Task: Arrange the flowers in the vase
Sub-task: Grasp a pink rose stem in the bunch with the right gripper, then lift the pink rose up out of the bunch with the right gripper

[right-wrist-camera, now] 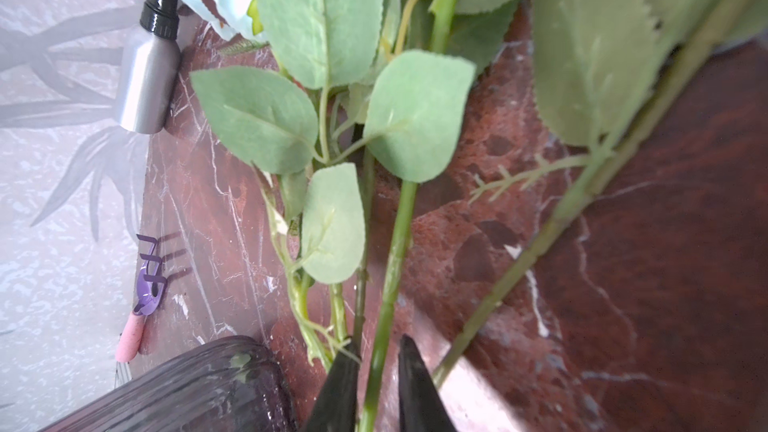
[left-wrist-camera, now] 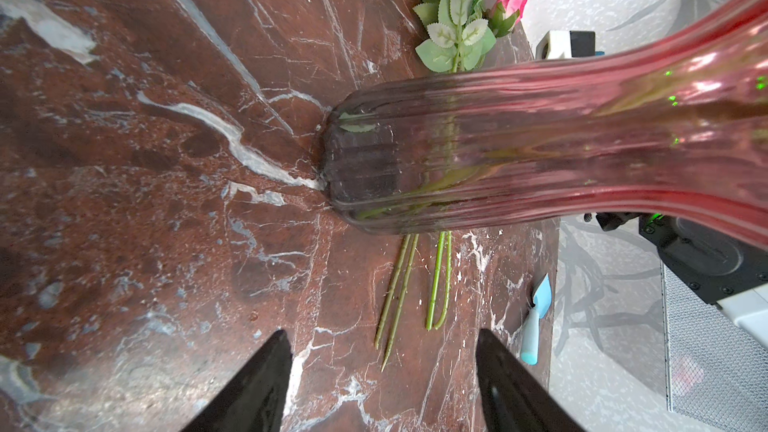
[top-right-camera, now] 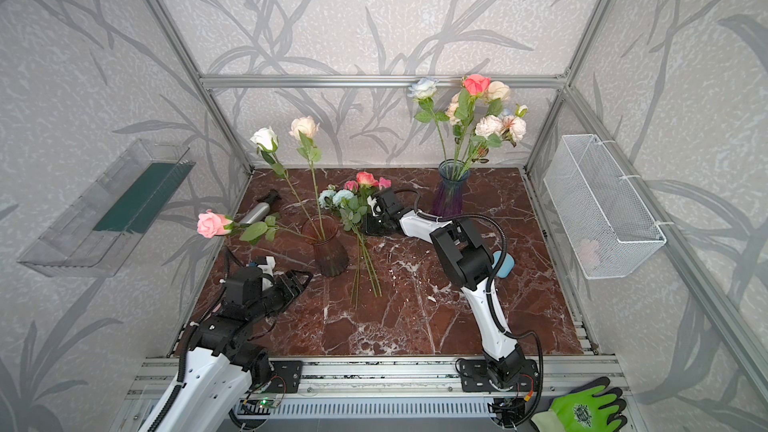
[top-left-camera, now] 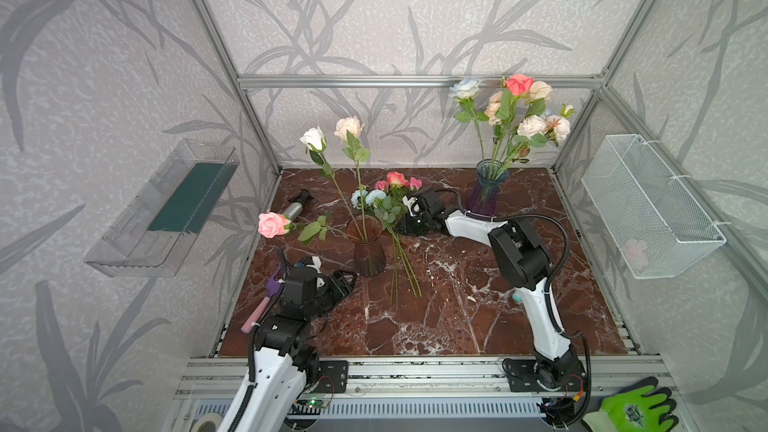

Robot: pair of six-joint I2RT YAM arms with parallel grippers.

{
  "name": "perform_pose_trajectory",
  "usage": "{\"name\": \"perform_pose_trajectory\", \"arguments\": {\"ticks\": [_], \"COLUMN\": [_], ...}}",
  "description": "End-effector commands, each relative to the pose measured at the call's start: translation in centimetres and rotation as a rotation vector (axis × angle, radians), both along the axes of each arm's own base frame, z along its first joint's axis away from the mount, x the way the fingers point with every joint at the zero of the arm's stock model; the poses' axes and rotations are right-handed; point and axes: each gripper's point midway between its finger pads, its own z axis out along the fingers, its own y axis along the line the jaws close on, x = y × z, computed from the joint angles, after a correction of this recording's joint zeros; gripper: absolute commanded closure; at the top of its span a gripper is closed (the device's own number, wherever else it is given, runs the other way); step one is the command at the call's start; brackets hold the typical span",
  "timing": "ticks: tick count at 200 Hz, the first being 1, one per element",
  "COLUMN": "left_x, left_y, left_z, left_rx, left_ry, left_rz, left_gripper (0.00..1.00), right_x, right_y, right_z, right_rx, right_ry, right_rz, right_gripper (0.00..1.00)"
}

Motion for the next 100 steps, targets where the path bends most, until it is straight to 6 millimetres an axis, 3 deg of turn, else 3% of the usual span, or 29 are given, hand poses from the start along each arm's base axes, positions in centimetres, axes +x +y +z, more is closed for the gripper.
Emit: {"name": "perform_pose_trajectory", "arguments": {"ticks": [1,23,50,70,100], "left_x": [0.3,0.2,0.1,0.1,0.4], "left_y": [0.3,0.5,0.5,0.6,0.6], "left_z": [1.1,1.1,1.0,0.9,1.2], "left_rx": [0.013,0.017,0.017,0.024,0.017], "left_ry": [-0.041,-0.044,-0.039,-0.032,-0.050], "left_rz": [0.016,0.023,0.021,0.025,0.030], "left_gripper": [0.29,0.29,0.29,0.29,0.28], "right_x": [-0.1,0.1,-0.1,-0.1,0.3], "right_y": [0.2,0.2,-0.3,-1.0,-4.0], "right_z": [1.1,0.4,0.0,1.7,4.9], "right_rx": [0.063,0.050,0.041,0.058,0.117], "right_ry": [0.008,0.022,0.035,-0.006,-0.063], "right_rz": [-0.007,-0.013,-0.029,-0.059,-0.164], "right_gripper": [0.79,0.82,0.94,0.96,0.98]}}
